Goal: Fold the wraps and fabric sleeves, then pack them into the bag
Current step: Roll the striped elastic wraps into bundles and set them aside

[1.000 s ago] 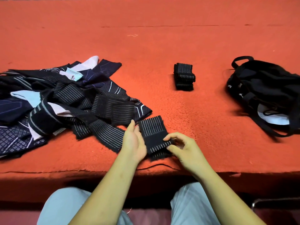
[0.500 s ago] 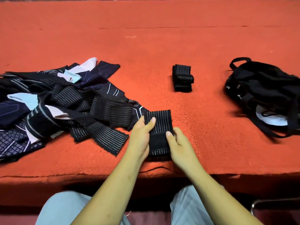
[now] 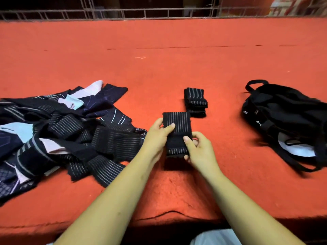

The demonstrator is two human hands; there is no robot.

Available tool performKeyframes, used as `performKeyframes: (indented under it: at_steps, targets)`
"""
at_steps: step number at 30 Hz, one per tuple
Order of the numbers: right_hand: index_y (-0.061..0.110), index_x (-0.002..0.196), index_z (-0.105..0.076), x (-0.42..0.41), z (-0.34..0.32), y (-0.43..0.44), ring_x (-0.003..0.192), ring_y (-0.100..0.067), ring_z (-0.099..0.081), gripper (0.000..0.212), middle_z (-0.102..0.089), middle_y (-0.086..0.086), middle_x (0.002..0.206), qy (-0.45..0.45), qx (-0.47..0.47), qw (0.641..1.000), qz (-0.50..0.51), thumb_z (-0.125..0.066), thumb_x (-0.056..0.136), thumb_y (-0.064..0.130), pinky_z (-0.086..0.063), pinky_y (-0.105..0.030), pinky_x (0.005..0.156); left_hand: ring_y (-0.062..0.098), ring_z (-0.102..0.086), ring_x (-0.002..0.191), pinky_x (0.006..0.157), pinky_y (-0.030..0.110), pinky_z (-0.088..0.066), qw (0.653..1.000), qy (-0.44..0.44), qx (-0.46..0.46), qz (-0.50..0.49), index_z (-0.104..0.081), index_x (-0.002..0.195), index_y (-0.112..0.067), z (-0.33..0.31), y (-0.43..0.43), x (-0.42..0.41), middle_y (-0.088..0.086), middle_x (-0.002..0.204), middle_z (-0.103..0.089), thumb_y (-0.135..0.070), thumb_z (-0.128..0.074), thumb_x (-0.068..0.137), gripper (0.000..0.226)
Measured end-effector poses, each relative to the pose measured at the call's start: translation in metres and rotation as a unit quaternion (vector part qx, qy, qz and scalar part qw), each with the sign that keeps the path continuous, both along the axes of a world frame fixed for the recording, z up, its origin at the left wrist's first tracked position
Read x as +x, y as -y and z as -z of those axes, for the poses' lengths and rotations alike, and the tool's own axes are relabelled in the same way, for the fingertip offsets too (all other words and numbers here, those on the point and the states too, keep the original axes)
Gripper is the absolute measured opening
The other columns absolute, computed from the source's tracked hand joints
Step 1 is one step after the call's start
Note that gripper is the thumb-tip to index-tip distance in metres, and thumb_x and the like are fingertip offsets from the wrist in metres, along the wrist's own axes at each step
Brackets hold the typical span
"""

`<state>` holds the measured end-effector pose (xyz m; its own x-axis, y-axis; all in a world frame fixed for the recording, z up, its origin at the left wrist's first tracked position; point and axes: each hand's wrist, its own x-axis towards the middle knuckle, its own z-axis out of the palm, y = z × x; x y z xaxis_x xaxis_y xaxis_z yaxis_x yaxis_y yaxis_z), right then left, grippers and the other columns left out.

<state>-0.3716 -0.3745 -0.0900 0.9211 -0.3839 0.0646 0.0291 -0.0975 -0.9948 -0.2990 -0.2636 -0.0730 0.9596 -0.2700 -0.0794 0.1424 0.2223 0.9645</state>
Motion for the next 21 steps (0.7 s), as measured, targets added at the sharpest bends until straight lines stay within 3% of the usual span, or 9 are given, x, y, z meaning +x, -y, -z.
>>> performKeyframes:
  at_steps: [4, 8, 10, 12, 14, 16, 18, 21]
  targets:
    - [0.012, 0.088, -0.054, 0.044, 0.000, 0.007, 0.038, -0.008, -0.052, 0.011, -0.059, -0.004, 0.061, -0.037, 0.007, 0.999, -0.021, -0.057, 0.097, 0.006, -0.041, -0.022, 0.039, 0.021, -0.065, 0.075, 0.077, 0.039, -0.054, 0.999, -0.009, 0.026, -0.044, -0.062, 0.096, -0.015, -0.006, 0.005, 0.047, 0.008, 0.088, -0.069, -0.002, -0.057, 0.096, 0.014]
    - [0.013, 0.083, -0.051, 0.091, 0.007, 0.011, 0.032, -0.003, -0.047, 0.014, -0.056, -0.003, 0.052, -0.067, -0.089, 0.994, -0.001, -0.061, 0.093, 0.011, -0.037, -0.023, 0.043, 0.028, -0.065, 0.084, 0.082, 0.052, -0.056, 0.995, -0.022, 0.069, -0.070, -0.062, 0.099, -0.015, 0.002, 0.010, 0.100, 0.016, 0.099, -0.069, -0.006, -0.057, 0.097, 0.010]
    - [0.014, 0.082, -0.050, 0.115, 0.011, 0.015, 0.034, -0.003, -0.049, 0.015, -0.055, 0.000, 0.049, -0.071, -0.109, 0.991, 0.015, -0.062, 0.092, 0.014, -0.037, -0.026, 0.049, 0.027, -0.064, 0.086, 0.083, 0.051, -0.056, 0.991, -0.023, 0.102, -0.084, -0.061, 0.096, -0.016, 0.007, 0.016, 0.127, 0.017, 0.101, -0.068, -0.006, -0.053, 0.098, 0.013]
    - [0.015, 0.084, -0.050, 0.138, 0.017, 0.019, 0.039, -0.006, -0.053, 0.016, -0.057, 0.001, 0.053, -0.080, -0.122, 0.989, 0.034, -0.064, 0.091, 0.016, -0.040, -0.027, 0.052, 0.026, -0.064, 0.084, 0.075, 0.040, -0.060, 0.988, -0.024, 0.131, -0.085, -0.059, 0.094, -0.018, 0.012, 0.022, 0.152, 0.014, 0.099, -0.068, -0.005, -0.051, 0.099, 0.016]
    - [0.020, 0.085, -0.047, 0.157, 0.024, 0.023, 0.053, -0.016, -0.061, 0.020, -0.062, -0.006, 0.064, -0.085, -0.131, 0.986, 0.056, -0.066, 0.089, 0.019, -0.045, -0.031, 0.060, 0.018, -0.061, 0.072, 0.051, 0.018, -0.050, 0.983, -0.017, 0.164, -0.076, -0.059, 0.099, -0.016, 0.015, 0.027, 0.173, 0.007, 0.089, -0.066, -0.002, -0.051, 0.098, 0.016]
    - [0.025, 0.082, -0.040, 0.173, 0.032, 0.027, 0.069, -0.028, -0.064, 0.030, -0.066, -0.013, 0.075, -0.082, -0.146, 0.983, 0.081, -0.069, 0.087, 0.022, -0.049, -0.037, 0.069, 0.012, -0.057, 0.064, 0.041, 0.014, -0.043, 0.979, -0.008, 0.191, -0.075, -0.060, 0.105, -0.015, 0.019, 0.031, 0.192, 0.002, 0.081, -0.063, -0.001, -0.053, 0.097, 0.018]
    - [0.024, 0.081, -0.039, 0.184, 0.039, 0.030, 0.072, -0.032, -0.064, 0.032, -0.065, -0.013, 0.078, -0.070, -0.163, 0.979, 0.103, -0.070, 0.086, 0.019, -0.049, -0.039, 0.071, 0.016, -0.060, 0.068, 0.047, 0.019, -0.046, 0.973, -0.003, 0.218, -0.071, -0.063, 0.109, -0.014, 0.027, 0.037, 0.210, 0.005, 0.086, -0.065, -0.002, -0.057, 0.095, 0.019]
    - [0.019, 0.083, -0.048, 0.195, 0.046, 0.034, 0.076, -0.035, -0.065, 0.020, -0.066, -0.009, 0.079, -0.052, -0.189, 0.972, 0.130, -0.068, 0.087, 0.016, -0.047, -0.038, 0.076, 0.025, -0.066, 0.085, 0.070, 0.031, -0.054, 0.966, -0.001, 0.250, -0.073, -0.066, 0.113, -0.007, 0.040, 0.046, 0.231, 0.010, 0.099, -0.070, -0.008, -0.067, 0.092, 0.021]
